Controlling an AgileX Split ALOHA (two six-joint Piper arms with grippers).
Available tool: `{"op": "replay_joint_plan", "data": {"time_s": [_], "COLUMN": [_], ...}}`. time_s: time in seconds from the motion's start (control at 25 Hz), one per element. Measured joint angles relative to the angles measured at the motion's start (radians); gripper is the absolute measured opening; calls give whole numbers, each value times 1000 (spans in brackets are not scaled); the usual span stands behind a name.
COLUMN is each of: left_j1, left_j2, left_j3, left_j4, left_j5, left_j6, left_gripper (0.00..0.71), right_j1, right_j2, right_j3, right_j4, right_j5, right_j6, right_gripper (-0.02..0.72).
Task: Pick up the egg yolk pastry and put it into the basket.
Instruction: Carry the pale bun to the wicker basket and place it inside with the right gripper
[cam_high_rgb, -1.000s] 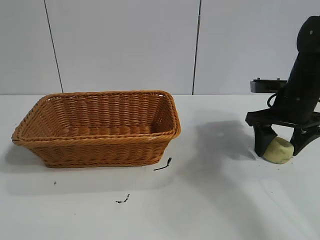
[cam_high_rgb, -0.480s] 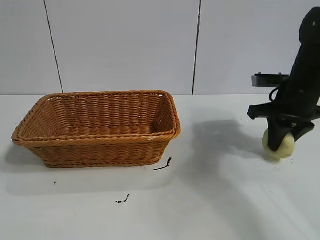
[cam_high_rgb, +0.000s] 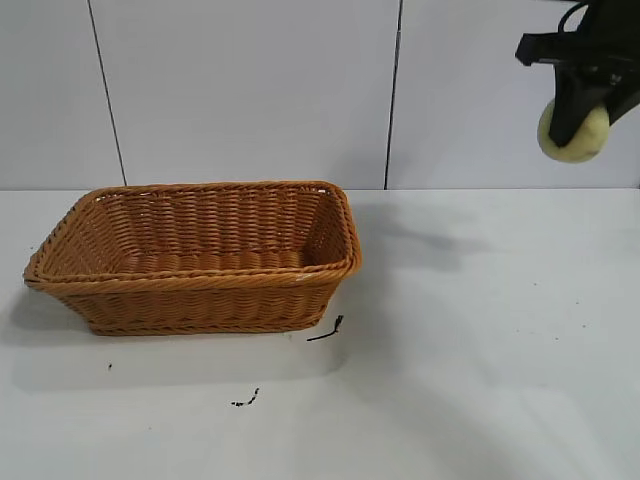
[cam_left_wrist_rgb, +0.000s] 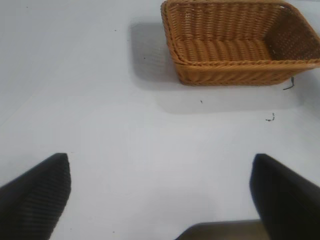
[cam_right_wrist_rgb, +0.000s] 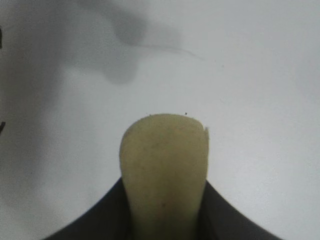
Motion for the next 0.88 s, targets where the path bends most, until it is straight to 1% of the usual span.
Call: {"op": "replay_joint_plan", "data": {"time_s": [0.16,0.44,0.48,0.52,0.56,0.68,0.76,0.88], "left_j1": [0,0,0,0,0,0,0,0], "left_j2": [0,0,0,0,0,0,0,0], "left_j3": [0,0,0,0,0,0,0,0], "left_j4": [0,0,0,0,0,0,0,0], "left_j5": [0,0,0,0,0,0,0,0], "left_j6": [0,0,0,0,0,0,0,0], "left_gripper": [695,695,695,695,695,695,695,695], "right_j1": [122,327,351,351,404,460,481,491], "right_j2": [45,173,194,194,230,296,340,408], "right_j3": [-91,-228,-240,-240,-255,-263,-263,-263], "right_j4": [0,-8,-8,-8,-7,-7,-7,-13], "right_j5": [1,3,-5,-5,-46,-128,-166,-202], "right_j6": [13,70,74,74,79,80,80,80], "right_gripper": [170,170,170,170,170,170,170,170]}}
